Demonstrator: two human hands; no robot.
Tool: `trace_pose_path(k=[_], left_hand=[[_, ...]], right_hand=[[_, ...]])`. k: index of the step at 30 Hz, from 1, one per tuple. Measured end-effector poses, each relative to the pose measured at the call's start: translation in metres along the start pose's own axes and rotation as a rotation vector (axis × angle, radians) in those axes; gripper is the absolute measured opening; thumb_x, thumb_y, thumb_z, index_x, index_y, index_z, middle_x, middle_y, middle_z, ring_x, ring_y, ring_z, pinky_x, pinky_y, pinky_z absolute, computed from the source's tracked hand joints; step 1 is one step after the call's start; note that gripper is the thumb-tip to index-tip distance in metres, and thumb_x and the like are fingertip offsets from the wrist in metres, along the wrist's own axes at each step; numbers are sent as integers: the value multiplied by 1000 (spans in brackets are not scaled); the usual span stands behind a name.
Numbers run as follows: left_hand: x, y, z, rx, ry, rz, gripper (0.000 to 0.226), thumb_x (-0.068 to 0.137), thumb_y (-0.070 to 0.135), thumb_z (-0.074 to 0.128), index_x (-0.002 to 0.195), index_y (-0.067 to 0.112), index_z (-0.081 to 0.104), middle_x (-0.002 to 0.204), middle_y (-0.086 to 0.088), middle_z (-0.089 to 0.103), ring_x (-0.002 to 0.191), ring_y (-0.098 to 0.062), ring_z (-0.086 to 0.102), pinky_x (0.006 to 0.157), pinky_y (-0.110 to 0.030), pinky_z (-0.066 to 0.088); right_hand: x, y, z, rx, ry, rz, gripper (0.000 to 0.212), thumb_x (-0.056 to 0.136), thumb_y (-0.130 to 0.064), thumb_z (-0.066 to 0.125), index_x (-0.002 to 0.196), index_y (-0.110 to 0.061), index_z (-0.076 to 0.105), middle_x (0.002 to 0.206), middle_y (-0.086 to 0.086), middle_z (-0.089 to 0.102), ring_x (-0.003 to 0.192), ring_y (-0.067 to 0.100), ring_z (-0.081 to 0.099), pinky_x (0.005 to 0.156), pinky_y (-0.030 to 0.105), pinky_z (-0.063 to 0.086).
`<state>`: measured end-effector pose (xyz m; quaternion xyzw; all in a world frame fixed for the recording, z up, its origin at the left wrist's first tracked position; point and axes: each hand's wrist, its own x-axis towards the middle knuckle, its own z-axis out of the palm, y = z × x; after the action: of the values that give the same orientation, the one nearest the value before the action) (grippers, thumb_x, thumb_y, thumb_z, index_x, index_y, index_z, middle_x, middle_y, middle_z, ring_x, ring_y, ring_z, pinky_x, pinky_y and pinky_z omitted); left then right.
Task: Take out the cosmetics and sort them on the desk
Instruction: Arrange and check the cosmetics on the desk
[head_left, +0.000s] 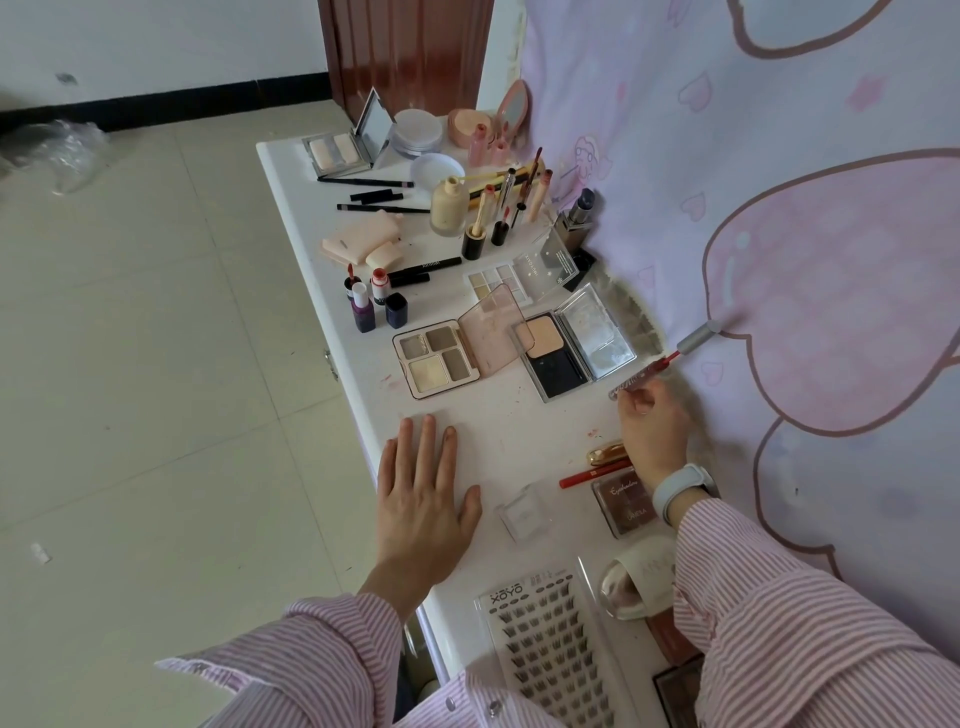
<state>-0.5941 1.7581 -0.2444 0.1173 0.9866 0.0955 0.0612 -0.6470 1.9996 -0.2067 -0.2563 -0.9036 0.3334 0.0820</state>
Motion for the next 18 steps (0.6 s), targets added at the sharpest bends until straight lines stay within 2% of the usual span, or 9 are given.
trace_pose_path(k=[3, 6, 9, 11, 13, 15, 16, 18], left_hand=[[0, 0, 0, 0, 0, -1, 66, 88, 48, 26, 139, 7, 39, 147, -17, 33, 137, -37, 25, 111, -52, 20], [0, -1, 1, 0, 3, 0, 66, 88, 48, 27, 139, 7, 39, 146, -17, 34, 137, -37, 25, 111, -52, 20], [0, -1, 1, 1, 5, 1, 66, 88, 48, 26, 139, 7, 38, 147, -16, 33, 138, -36, 24, 111, -51, 19], [-1, 0, 1, -4, 2, 3, 66, 88, 48, 26, 139, 7, 38, 147, -17, 33, 137, -36, 24, 111, -51, 19], [-1, 0, 0, -5, 7, 2, 66, 88, 48, 26, 139, 7, 38, 147, -17, 33, 137, -36, 25, 111, -51, 20], [-1, 0, 0, -1, 17, 4, 66, 88, 47, 27, 138, 6, 39, 146, -18, 33, 137, -37, 25, 110, -51, 21], [-1, 0, 0, 0, 18, 4, 66, 88, 47, 27, 138, 6, 39, 146, -18, 34, 137, -37, 26, 110, -51, 21], [-2, 0, -1, 5, 15, 4, 66, 88, 47, 27, 138, 6, 39, 146, -18, 34, 137, -37, 26, 110, -51, 21]], right_hand=[[-1, -1, -1, 16, -7, 14, 18, 88, -18, 58, 102, -6, 58, 101, 7, 64, 94, 20, 59, 74, 23, 43], [-4, -5, -6, 59, 3, 40, 25, 88, -15, 57, 111, -6, 55, 109, 7, 60, 96, 15, 55, 71, 17, 40], [-17, -3, -15, 91, 8, 75, 27, 89, -9, 53, 116, -5, 52, 113, 9, 57, 99, 16, 54, 78, 23, 46], [-32, 3, -21, -128, -41, -80, 22, 89, -9, 52, 110, -7, 55, 109, 10, 58, 100, 21, 57, 82, 32, 51], [-47, 7, -21, -456, -73, -414, 20, 87, -12, 48, 101, -8, 62, 100, 8, 64, 94, 23, 60, 82, 39, 51], [-55, 11, -19, -654, -82, -679, 24, 79, -13, 51, 97, -9, 67, 93, 5, 68, 86, 24, 62, 74, 38, 50], [-55, 11, -18, -726, -107, -727, 27, 74, -12, 57, 100, -10, 67, 95, 5, 68, 86, 25, 62, 72, 37, 49], [-52, 6, -17, -863, -263, -686, 38, 73, -10, 62, 111, -13, 61, 109, 3, 63, 98, 25, 57, 78, 38, 44]])
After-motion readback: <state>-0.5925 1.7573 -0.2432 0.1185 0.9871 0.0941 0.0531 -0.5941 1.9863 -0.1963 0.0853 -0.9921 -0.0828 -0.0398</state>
